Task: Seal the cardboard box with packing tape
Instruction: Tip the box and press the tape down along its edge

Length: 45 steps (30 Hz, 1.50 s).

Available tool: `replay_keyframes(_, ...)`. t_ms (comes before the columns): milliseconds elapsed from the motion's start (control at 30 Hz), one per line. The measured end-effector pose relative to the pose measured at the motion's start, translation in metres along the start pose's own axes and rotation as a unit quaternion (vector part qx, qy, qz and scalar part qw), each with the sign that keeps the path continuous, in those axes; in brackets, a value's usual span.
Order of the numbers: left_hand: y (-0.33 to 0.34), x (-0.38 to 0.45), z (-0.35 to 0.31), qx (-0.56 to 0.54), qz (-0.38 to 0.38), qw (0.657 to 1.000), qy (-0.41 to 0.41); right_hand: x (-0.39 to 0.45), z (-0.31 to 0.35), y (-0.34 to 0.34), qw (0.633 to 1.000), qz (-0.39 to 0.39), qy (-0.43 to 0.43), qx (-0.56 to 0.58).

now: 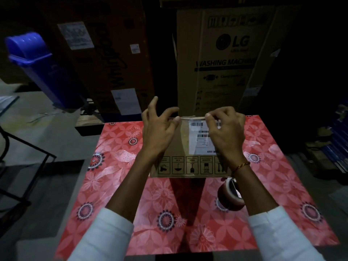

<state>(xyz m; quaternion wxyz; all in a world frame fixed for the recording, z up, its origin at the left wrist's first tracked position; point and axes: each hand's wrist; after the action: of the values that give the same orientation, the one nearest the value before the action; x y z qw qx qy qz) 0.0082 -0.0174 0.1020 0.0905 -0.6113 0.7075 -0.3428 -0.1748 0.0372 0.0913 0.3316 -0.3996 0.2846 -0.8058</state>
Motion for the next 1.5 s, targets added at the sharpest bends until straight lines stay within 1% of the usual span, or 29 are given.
replay_keyframes(67,-0.003,-0.004,0.000,-0.073,-0.032,0.997,-0.020,0.005,-0.010,0.001,0.993,0.023,0.075,0.084)
replay_keyframes(133,-0.007,-0.008,0.003,-0.182,-0.063,0.979,-0.069,0.008,-0.019,0.000,0.966,0.075,0.162,0.185)
replay_keyframes(200,-0.010,-0.010,0.009,-0.290,-0.073,0.937,-0.178,0.008,-0.027,-0.004,0.932,0.138,0.227,0.245)
replay_keyframes(267,-0.011,-0.012,0.014,-0.367,-0.059,0.877,-0.306,0.003,-0.035,-0.007,0.916,0.181,0.255,0.253)
replay_keyframes(300,-0.012,-0.013,0.016,-0.399,-0.039,0.847,-0.349,0.003,-0.039,-0.007,0.908,0.197,0.267,0.256)
replay_keyframes(333,-0.014,-0.014,0.015,-0.422,-0.018,0.826,-0.373,0.002,-0.042,-0.007,0.899,0.210,0.278,0.264)
replay_keyframes(367,-0.017,-0.016,0.014,-0.433,-0.001,0.815,-0.384,0.000,-0.044,-0.007,0.892,0.222,0.284,0.271)
replay_keyframes(400,-0.019,-0.018,0.013,-0.433,0.011,0.813,-0.389,-0.001,-0.047,-0.005,0.887,0.231,0.286,0.279)
replay_keyframes(533,-0.021,-0.025,0.020,-0.430,0.026,0.819,-0.378,-0.014,-0.047,-0.001,0.867,0.231,0.273,0.347)
replay_keyframes(700,-0.012,-0.034,0.038,-0.445,0.037,0.835,-0.322,-0.034,-0.060,0.021,0.827,0.235,0.310,0.406)
replay_keyframes(800,-0.005,-0.039,0.056,-0.458,0.036,0.835,-0.301,-0.042,-0.068,0.029,0.815,0.240,0.309,0.428)
replay_keyframes(867,0.003,-0.043,0.066,-0.466,0.032,0.833,-0.296,-0.043,-0.072,0.031,0.815,0.251,0.294,0.431)
replay_keyframes(1000,0.021,-0.054,0.084,-0.450,0.026,0.838,-0.306,-0.045,-0.086,0.043,0.835,0.265,0.265,0.403)
replay_keyframes(1067,0.030,-0.060,0.091,-0.423,0.023,0.849,-0.316,-0.051,-0.092,0.051,0.841,0.255,0.268,0.394)
replay_keyframes(1167,0.039,-0.065,0.098,-0.394,0.016,0.866,-0.307,-0.066,-0.097,0.061,0.843,0.236,0.277,0.396)
replay_keyframes(1267,0.044,-0.065,0.100,-0.381,0.008,0.876,-0.297,-0.068,-0.098,0.070,0.841,0.217,0.292,0.400)
replay_keyframes(1333,0.048,-0.064,0.102,-0.362,-0.010,0.883,-0.299,-0.066,-0.098,0.073,0.848,0.206,0.295,0.390)
replay_keyframes(1400,0.051,-0.062,0.101,-0.323,-0.025,0.898,-0.299,-0.064,-0.101,0.074,0.858,0.195,0.292,0.375)
replay_keyframes(1433,0.053,-0.059,0.100,-0.289,-0.031,0.911,-0.292,-0.064,-0.105,0.074,0.866,0.189,0.291,0.360)
replay_keyframes(1500,0.059,-0.053,0.096,-0.166,-0.033,0.950,-0.262,-0.066,-0.115,0.070,0.879,0.175,0.295,0.331)
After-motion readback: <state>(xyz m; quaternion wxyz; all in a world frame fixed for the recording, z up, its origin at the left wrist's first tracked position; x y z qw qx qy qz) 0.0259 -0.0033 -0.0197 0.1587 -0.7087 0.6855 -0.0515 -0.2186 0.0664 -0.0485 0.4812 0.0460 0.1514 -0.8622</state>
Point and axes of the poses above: each hand's wrist, its own x-axis towards the middle knuckle, its own y-axis out of the palm, z = x × y, and after that the axes turned 10 degrees about -x, right-handed
